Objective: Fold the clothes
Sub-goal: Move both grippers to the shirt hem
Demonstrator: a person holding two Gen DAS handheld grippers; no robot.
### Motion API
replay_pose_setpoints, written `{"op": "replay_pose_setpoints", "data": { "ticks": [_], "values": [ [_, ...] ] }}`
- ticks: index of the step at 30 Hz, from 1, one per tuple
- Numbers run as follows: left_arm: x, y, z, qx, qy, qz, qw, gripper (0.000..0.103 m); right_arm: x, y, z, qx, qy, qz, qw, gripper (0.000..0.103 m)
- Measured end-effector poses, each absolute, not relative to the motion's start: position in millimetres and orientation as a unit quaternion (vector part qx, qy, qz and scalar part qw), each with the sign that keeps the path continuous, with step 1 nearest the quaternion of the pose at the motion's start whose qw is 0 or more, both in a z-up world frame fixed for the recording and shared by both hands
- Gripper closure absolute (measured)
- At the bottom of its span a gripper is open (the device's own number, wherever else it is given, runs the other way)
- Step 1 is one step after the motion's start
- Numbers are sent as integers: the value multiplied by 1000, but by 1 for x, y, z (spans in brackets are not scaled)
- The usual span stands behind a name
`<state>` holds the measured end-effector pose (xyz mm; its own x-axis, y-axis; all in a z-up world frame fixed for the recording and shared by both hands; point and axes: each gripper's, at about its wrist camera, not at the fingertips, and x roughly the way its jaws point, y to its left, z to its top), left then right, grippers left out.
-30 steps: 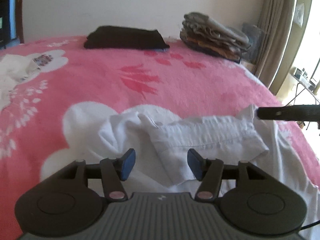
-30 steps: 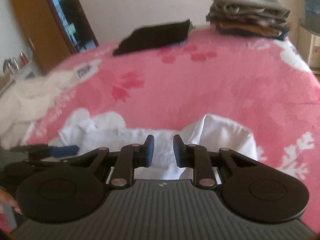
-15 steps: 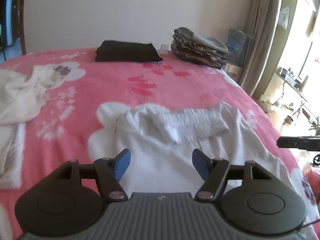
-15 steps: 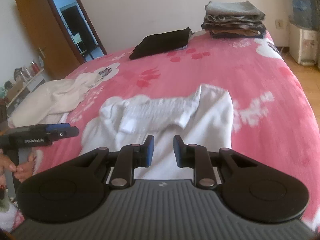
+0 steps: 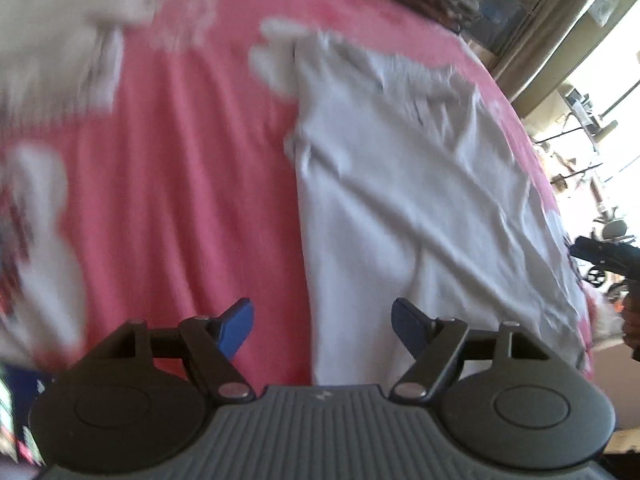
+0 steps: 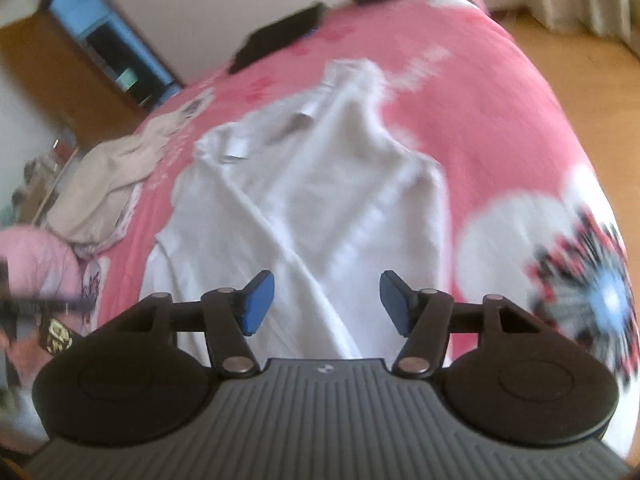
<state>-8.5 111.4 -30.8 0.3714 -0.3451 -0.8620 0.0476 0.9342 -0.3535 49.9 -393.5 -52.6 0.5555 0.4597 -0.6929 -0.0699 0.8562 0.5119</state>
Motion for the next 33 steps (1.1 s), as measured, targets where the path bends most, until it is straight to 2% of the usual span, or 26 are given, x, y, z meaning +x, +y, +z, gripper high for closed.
{"op": "replay_pose_setpoints", "data": {
  "ticks": [3,8,17,33],
  "values": [
    [-21,108,-50,-140,566,-138,801,26,39,-420,-70,256,457,120,843,38],
    [-29,101,-63,-111,564,-149,805,26,29,-454,-93,317,464,86,823,38],
    [-23,123,-72,-224,565,-169,776,24,34,-467,-112,370,462,112,798,34],
    [-55,120,-87,-238,603,-264,714,25,-23,-487,-137,464,498,192,707,34]
  ]
}}
